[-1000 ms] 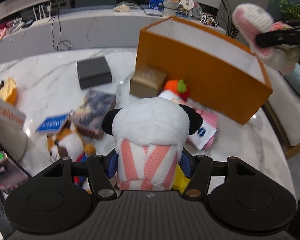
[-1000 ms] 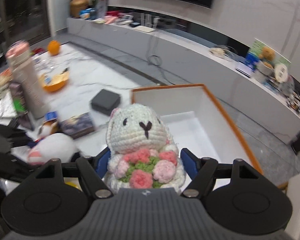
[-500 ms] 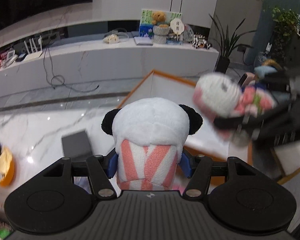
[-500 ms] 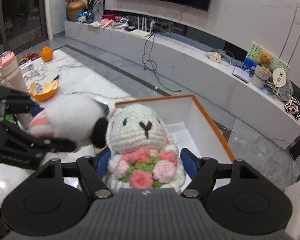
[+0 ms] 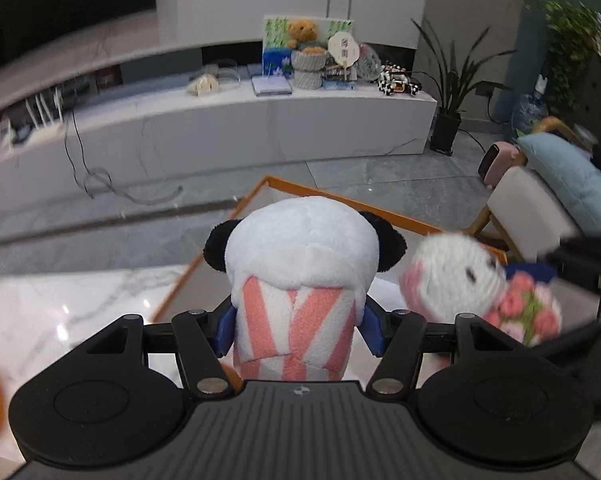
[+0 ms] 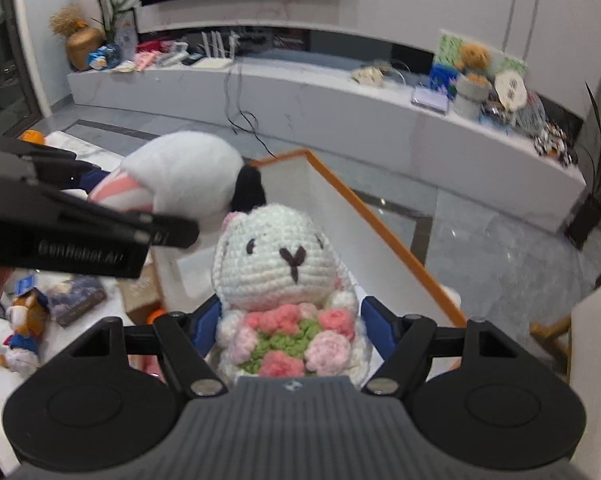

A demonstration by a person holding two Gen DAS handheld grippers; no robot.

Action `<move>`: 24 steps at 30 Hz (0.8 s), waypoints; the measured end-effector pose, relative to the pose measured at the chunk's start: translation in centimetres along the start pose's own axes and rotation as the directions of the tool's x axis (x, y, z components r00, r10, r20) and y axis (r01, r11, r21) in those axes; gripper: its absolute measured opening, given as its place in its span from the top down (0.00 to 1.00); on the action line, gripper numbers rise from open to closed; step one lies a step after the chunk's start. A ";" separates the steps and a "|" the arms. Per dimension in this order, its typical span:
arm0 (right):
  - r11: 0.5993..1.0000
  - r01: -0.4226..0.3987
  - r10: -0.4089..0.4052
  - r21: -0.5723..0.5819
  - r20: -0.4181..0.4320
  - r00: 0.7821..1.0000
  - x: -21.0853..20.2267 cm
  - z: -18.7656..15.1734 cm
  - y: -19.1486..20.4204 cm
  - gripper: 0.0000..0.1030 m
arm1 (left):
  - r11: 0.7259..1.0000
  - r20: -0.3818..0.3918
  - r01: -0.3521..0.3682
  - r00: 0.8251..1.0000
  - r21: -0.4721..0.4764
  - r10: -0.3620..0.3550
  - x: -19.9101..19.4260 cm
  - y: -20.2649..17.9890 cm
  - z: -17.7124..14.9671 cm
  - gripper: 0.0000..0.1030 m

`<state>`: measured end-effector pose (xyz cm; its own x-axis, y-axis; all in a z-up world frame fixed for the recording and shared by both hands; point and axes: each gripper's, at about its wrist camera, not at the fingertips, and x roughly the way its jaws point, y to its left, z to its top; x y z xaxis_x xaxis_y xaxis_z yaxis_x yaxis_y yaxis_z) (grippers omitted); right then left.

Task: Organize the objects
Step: 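Lift both plushes and carry them over the orange box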

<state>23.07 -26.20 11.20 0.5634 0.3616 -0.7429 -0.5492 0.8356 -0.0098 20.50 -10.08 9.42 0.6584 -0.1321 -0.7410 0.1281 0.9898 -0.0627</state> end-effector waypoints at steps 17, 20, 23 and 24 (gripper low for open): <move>0.997 0.047 -0.056 -0.061 -0.153 0.987 6.4 -2.1 1.9 0.28 | 0.995 -0.165 -0.091 0.983 -0.033 0.084 7.6 -1.3 -1.6 0.32; 0.995 0.052 -0.068 -0.088 -0.183 0.981 7.4 -2.4 2.3 0.28 | 0.995 -0.177 -0.099 0.979 -0.005 0.097 7.8 -1.8 -2.3 0.32; 0.998 0.027 -0.039 -0.057 -0.212 0.977 7.8 -2.8 2.0 0.28 | 0.994 -0.195 -0.102 0.975 0.048 0.109 7.9 -2.5 -2.5 0.31; 0.999 0.021 -0.031 -0.050 -0.217 0.976 7.9 -2.8 1.9 0.28 | 0.994 -0.203 -0.098 0.973 0.057 0.107 7.8 -2.5 -2.5 0.31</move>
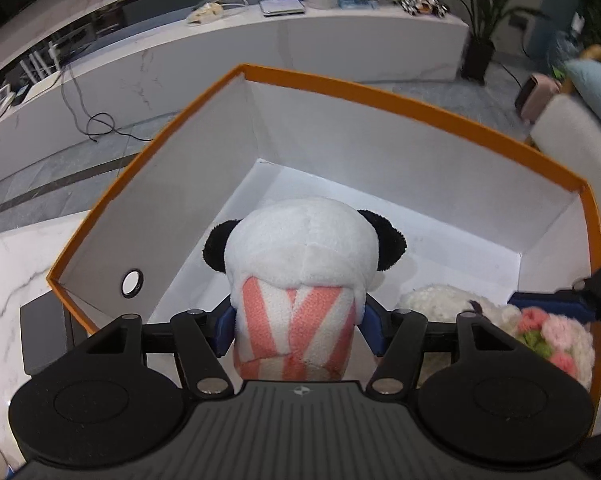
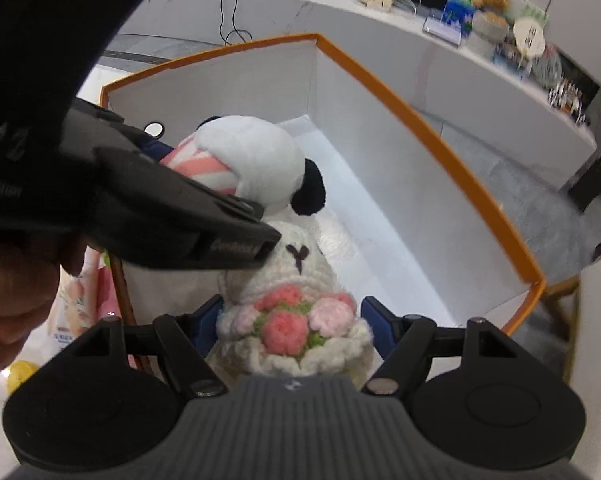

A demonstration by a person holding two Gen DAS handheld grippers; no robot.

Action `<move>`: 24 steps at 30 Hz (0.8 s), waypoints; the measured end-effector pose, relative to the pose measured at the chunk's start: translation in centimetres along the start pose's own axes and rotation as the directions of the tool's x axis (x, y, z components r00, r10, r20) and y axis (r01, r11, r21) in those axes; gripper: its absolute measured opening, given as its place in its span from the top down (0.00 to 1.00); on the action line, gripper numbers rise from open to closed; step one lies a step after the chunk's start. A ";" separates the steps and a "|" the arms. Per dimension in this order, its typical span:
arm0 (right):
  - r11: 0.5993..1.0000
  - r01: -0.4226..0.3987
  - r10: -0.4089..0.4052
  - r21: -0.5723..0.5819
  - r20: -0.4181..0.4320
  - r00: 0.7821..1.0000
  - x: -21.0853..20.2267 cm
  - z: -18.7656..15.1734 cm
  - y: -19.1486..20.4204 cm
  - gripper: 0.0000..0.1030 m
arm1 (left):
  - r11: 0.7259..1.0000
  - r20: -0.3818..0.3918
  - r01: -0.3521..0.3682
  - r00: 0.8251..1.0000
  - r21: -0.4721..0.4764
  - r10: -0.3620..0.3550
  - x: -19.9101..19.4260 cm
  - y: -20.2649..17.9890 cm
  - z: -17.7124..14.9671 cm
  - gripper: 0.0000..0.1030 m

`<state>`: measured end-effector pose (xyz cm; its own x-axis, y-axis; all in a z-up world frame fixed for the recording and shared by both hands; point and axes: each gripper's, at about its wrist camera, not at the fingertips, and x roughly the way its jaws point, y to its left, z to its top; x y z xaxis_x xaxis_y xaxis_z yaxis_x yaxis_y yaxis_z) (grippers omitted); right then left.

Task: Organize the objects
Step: 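Lift both plushes and carry them over the orange box, then lower both plushes into the orange box and open both grippers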

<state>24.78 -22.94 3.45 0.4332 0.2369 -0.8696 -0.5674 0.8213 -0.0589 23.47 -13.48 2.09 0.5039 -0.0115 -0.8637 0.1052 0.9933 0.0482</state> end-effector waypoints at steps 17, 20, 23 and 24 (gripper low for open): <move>0.999 0.042 -0.042 0.006 -0.012 0.999 0.3 0.3 -0.4 0.15 | 0.997 0.020 -0.023 1.000 0.069 0.021 -1.0 -0.8 0.5 0.28; 0.999 0.024 -0.025 0.032 0.014 1.000 -0.7 0.2 -0.6 0.14 | 0.998 0.047 -0.017 0.999 0.066 0.014 -1.8 -0.6 0.6 0.22; 0.999 0.029 -0.030 0.041 0.039 0.999 -1.6 0.2 -0.8 0.14 | 0.996 0.078 -0.031 0.997 0.083 0.025 -2.8 -0.6 0.2 0.22; 0.999 0.029 -0.031 0.046 0.049 0.998 -2.0 0.2 -0.9 0.14 | 0.995 0.093 -0.040 0.995 0.090 0.032 -3.1 -0.7 0.1 0.22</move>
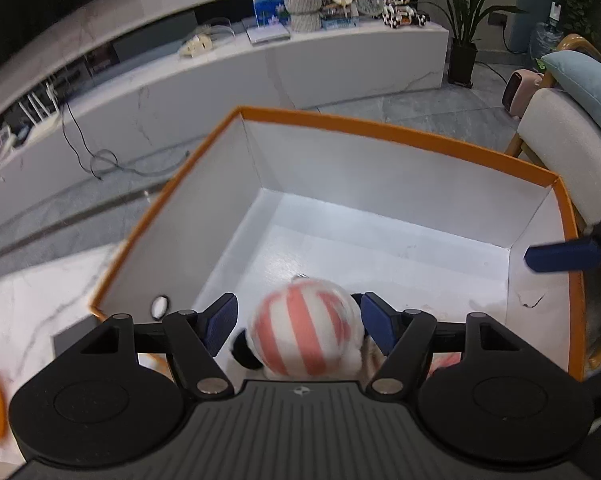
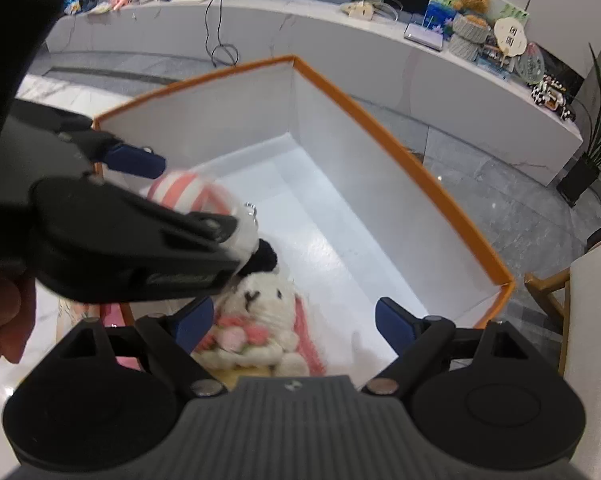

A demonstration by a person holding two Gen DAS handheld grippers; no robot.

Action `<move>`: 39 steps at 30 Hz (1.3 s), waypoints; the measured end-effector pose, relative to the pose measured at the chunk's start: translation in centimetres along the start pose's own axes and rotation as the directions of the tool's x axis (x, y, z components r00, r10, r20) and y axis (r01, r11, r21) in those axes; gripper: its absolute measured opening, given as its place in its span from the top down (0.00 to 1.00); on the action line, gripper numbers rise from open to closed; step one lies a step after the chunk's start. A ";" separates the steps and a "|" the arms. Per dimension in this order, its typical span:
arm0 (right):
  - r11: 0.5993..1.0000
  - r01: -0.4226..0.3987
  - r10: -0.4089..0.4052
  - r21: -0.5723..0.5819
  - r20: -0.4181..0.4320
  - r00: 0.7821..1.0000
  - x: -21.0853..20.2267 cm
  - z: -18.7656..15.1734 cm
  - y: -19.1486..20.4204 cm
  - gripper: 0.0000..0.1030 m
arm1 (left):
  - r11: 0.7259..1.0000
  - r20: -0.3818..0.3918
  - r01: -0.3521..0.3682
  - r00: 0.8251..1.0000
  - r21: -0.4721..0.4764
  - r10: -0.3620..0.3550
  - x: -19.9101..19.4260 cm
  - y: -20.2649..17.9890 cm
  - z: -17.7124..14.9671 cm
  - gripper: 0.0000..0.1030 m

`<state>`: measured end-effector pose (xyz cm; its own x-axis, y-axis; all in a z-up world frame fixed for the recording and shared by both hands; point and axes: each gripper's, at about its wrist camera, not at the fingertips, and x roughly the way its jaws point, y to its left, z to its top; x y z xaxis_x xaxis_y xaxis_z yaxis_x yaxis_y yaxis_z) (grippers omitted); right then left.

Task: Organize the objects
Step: 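Lower both plushes into the orange box and open both grippers, then grasp the sailor dog plush with the left gripper while the right gripper grasps the white lotion tube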

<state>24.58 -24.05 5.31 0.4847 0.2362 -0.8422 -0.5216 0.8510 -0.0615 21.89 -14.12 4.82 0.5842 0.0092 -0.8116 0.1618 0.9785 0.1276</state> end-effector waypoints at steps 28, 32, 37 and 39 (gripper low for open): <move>0.991 -0.056 0.073 -0.123 0.143 0.987 -6.3 -1.4 5.8 0.14 | 0.997 0.146 -0.003 0.989 -0.080 0.015 -9.9 7.6 -8.6 0.18; 0.988 -0.063 0.083 -0.140 0.141 0.987 -6.2 -1.5 6.6 0.14 | 0.996 0.133 -0.023 0.991 -0.083 0.034 -10.1 8.7 -10.6 0.18; 0.982 -0.069 0.092 -0.175 0.126 0.988 -5.5 -1.8 7.9 0.14 | 0.991 0.090 -0.050 0.994 -0.122 0.061 -9.8 10.4 -14.2 0.18; 0.977 -0.072 0.098 -0.199 0.128 0.987 -5.4 -2.0 8.6 0.14 | 0.986 0.078 -0.076 0.993 -0.148 0.088 -9.8 11.1 -15.5 0.18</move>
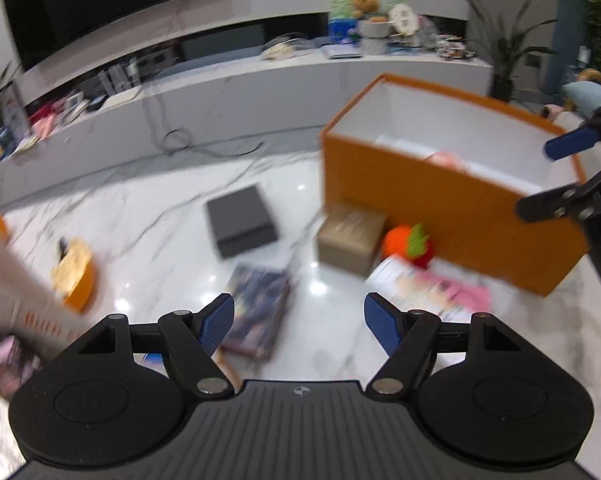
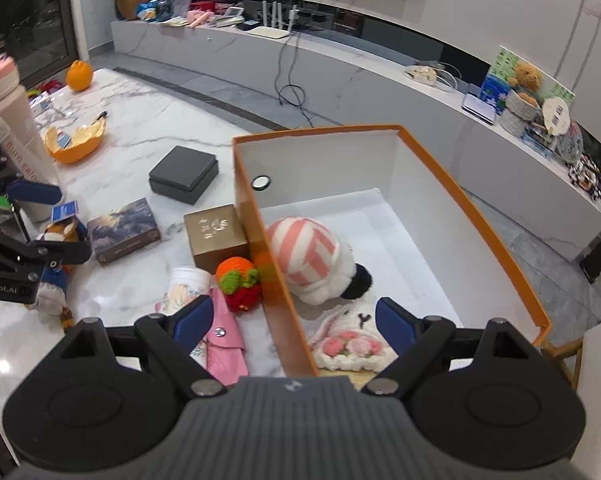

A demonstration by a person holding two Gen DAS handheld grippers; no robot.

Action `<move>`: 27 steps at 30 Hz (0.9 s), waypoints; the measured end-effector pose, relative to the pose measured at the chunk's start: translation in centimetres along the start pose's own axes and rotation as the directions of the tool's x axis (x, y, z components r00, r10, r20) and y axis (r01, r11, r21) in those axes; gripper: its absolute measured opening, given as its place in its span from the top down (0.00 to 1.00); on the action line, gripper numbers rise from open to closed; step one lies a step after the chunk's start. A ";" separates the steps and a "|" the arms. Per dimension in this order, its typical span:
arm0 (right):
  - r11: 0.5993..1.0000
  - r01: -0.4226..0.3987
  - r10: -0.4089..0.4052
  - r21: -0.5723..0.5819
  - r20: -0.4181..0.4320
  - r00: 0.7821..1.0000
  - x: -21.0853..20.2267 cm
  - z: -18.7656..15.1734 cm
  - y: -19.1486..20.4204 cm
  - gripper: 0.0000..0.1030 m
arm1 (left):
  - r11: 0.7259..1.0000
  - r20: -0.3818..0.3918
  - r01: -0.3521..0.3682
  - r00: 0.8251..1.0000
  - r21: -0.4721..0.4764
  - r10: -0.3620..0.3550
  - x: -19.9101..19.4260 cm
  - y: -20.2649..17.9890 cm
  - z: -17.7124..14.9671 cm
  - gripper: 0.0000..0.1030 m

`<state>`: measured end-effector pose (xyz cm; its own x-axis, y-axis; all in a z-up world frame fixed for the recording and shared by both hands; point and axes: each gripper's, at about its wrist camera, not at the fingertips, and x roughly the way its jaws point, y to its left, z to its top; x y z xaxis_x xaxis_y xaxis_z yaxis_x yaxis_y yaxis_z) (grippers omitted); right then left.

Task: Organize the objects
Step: 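Grasp the sailor dog plush with the left gripper while the right gripper grasps the white lotion tube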

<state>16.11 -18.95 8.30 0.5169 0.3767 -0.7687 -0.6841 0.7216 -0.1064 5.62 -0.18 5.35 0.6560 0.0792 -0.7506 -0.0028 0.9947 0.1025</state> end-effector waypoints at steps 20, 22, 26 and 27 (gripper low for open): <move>0.991 -0.083 0.079 -0.102 -0.042 0.996 3.6 -0.9 6.9 0.15 | 0.998 -0.027 -0.059 0.998 -0.010 0.058 1.8 3.6 -5.3 0.18; 0.992 -0.083 0.078 -0.092 -0.053 0.996 4.2 -1.1 7.1 0.15 | 0.998 -0.027 -0.047 0.999 -0.034 0.047 1.5 4.5 -5.6 0.18; 0.994 -0.090 0.086 -0.061 -0.065 0.994 5.4 -1.4 7.3 0.19 | 0.994 -0.047 0.006 0.999 -0.105 -0.011 1.3 6.2 -6.4 0.18; 0.994 -0.093 0.089 -0.049 -0.068 0.994 5.6 -1.4 7.4 0.20 | 0.993 -0.055 0.016 0.998 -0.120 -0.023 1.5 6.5 -6.6 0.18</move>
<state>13.26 -12.33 2.29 0.4177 0.3990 -0.8163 -0.7535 0.6542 -0.0658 1.62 6.82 0.64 0.6138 0.0596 -0.7872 -0.0823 0.9965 0.0113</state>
